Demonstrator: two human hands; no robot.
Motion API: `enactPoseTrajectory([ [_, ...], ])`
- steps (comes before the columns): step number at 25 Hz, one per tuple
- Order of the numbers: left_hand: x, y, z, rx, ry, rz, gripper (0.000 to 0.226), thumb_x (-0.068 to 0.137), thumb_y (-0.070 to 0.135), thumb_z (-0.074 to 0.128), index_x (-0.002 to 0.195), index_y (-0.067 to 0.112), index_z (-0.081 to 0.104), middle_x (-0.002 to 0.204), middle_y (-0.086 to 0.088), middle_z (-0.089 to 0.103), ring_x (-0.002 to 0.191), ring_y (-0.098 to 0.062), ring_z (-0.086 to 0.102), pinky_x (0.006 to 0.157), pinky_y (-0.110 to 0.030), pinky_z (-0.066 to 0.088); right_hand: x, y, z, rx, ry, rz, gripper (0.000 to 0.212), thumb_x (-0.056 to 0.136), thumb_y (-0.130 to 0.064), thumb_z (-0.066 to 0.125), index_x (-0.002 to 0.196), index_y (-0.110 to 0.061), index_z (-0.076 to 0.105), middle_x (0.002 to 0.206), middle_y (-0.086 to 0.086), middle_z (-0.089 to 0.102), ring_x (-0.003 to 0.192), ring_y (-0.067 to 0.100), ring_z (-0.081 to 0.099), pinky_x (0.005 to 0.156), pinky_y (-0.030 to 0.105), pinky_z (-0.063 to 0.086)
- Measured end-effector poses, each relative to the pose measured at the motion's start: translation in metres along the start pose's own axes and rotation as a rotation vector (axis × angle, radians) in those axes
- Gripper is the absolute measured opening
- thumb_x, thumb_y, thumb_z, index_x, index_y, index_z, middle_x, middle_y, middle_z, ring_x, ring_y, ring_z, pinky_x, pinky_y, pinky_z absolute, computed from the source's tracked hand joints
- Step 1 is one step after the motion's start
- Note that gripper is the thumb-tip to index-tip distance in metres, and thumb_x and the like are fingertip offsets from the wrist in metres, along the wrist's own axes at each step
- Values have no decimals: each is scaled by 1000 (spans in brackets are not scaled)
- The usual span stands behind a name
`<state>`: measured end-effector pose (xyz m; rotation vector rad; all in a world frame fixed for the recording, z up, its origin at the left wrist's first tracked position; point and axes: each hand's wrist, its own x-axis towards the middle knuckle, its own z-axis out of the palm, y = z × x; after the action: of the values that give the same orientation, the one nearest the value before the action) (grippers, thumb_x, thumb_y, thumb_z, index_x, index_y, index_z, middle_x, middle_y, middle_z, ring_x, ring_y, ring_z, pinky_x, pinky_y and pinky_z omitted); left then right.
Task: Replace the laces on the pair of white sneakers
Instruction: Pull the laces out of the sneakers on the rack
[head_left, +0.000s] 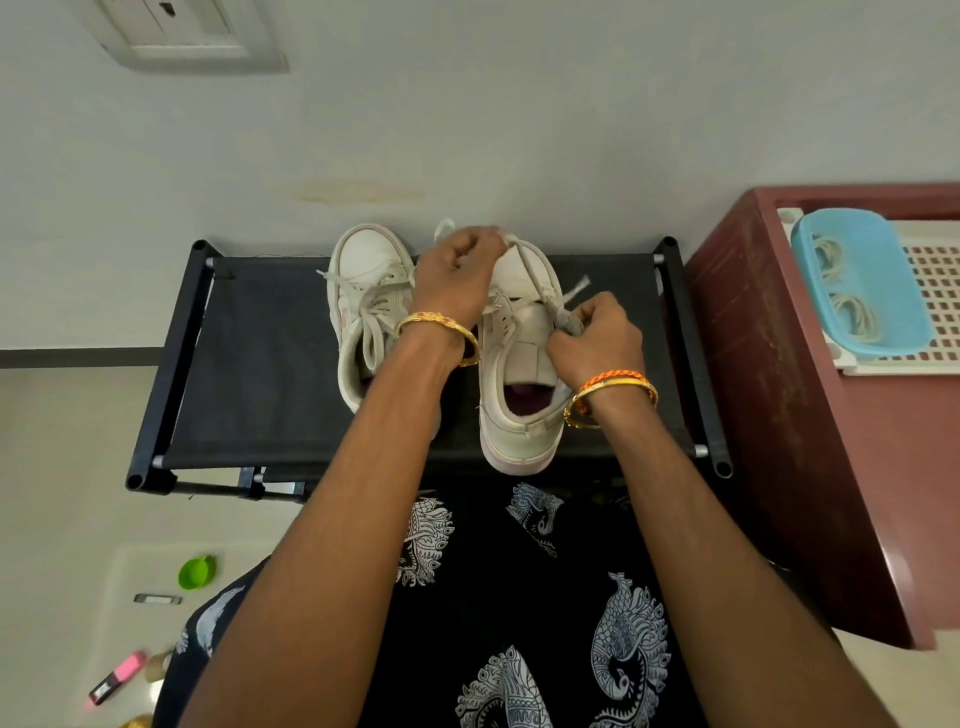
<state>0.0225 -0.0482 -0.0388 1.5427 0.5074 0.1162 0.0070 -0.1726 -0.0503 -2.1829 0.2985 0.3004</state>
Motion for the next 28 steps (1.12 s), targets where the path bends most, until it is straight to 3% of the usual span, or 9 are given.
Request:
enactPoseTrajectory([
  [2,3,6,-3,-224,-3,-55,23,91,8,51,70,16,60,80,4,67,77,-2,60,66,-13,47,0,0,0,-3,0,1,21,83,-11,61,101,-10,51,85,-1,51,74,17,51,53,22,38],
  [4,4,8,-5,-252,0,-88,23,92,6,43,72,14,52,72,2,64,73,-8,59,62,-16,45,0,0,0,-4,3,-1,20,83,-10,61,100,-10,50,86,0,51,77,18,52,54,22,38],
  [7,1,4,-1,198,-84,-70,7,89,12,47,84,16,48,77,4,51,71,-8,49,63,-22,43,0,0,0,4,11,11,18,82,-9,60,96,-11,50,77,-4,48,74,17,51,57,25,40],
  [10,-4,-13,6,719,-239,-23,29,69,40,54,93,24,57,94,5,58,94,-19,56,88,-38,47,-1,-1,2,-2,26,14,18,81,-9,61,96,-11,51,79,-3,50,76,19,53,64,29,43],
  [15,-5,-13,10,665,-204,-4,7,71,32,66,74,31,71,93,6,70,97,-20,60,93,-43,46,-1,-2,5,-38,40,-4,20,82,-10,62,99,-10,52,83,-1,51,79,20,54,63,30,45],
  [17,-6,-14,14,706,-131,3,10,74,30,65,78,29,74,95,4,71,97,-21,60,94,-43,45,0,-2,5,-45,41,-3,21,82,-11,61,101,-9,52,83,-1,50,79,20,53,64,31,45],
  [22,-4,-13,11,638,-55,-12,17,78,24,66,76,9,72,77,-7,68,78,-20,60,76,-33,52,0,-2,2,-34,18,-2,19,82,-11,61,98,-10,51,77,-5,46,77,19,51,57,25,40],
  [25,-5,-12,9,614,-98,-29,30,82,22,60,57,8,52,54,-4,45,53,-13,39,47,-17,34,0,-2,1,-21,8,-2,18,82,-9,60,96,-11,49,75,-7,43,77,18,50,64,28,42],
  [28,-5,-9,6,608,-103,-67,37,87,20,53,54,13,37,53,0,34,49,-11,30,45,-21,25,1,-1,0,-22,15,6,19,82,-9,61,98,-11,50,78,-4,46,78,19,51,65,29,43],
])
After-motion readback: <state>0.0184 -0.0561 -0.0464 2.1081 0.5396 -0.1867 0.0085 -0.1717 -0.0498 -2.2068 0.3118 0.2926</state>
